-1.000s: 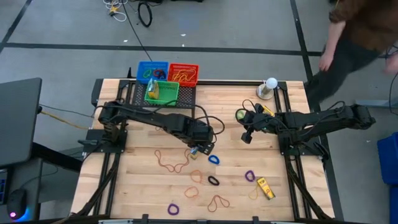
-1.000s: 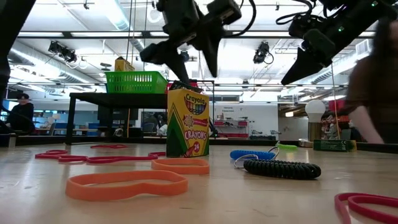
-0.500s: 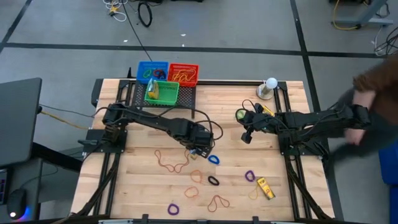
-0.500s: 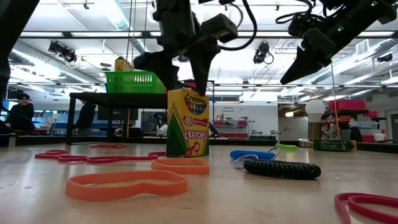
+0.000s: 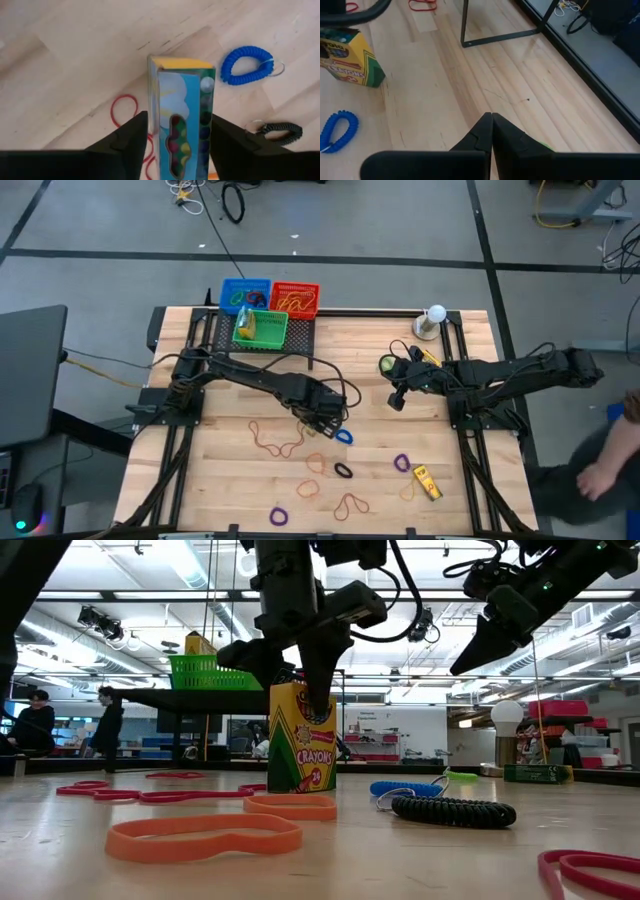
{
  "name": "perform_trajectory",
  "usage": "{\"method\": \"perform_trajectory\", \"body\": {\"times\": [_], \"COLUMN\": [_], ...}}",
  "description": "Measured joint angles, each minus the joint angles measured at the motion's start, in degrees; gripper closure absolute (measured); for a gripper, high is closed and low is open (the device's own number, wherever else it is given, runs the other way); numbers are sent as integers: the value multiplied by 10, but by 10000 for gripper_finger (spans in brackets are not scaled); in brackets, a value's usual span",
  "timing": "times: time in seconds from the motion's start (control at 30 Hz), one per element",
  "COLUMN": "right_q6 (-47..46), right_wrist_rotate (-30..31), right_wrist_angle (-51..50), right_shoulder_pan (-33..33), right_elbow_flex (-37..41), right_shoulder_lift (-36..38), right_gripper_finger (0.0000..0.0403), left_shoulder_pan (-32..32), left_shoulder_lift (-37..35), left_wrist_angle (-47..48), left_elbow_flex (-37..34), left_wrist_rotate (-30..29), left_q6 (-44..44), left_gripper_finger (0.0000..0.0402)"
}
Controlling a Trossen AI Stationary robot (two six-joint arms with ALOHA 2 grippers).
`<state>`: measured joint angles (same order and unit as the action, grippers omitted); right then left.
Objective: Pick & Place Office Desk Supplies
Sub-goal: Put the crayon box into the green bin
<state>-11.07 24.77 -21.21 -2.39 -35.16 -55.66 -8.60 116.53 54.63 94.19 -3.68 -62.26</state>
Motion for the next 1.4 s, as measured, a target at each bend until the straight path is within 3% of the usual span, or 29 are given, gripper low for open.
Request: {"method": "perform_trajectory", "body": {"times": [0.2, 0.33, 0.57, 0.7, 1.0, 1.4], "right_q6": [0, -1, -10, -20, -21, -21], "right_wrist_rotate": [1, 1, -1, -1, -1, -1], "right_wrist_angle": [0, 0, 4, 5, 12, 21], "right_shoulder_pan": [0, 0, 0, 0, 0, 0], "right_elbow_flex": [0, 0, 0, 0, 0, 0], "right_shoulder_lift": [0, 0, 0, 0, 0, 0], "right_gripper_finger": [391, 391, 391, 391, 391, 391], "left_shoulder_pan": [0, 9, 38, 71, 188, 338], "left_shoulder_lift": [0, -13, -73, -125, -241, -291], "left_wrist_angle": [2, 14, 122, 135, 190, 249], "left_elbow_flex": [0, 2, 55, 86, 95, 95], "left_wrist_rotate": [12, 24, 6, -7, -35, -40], "left_q6": [4, 10, 41, 58, 78, 151], "left_gripper_finger": [281, 304, 308, 309, 310, 311]}}
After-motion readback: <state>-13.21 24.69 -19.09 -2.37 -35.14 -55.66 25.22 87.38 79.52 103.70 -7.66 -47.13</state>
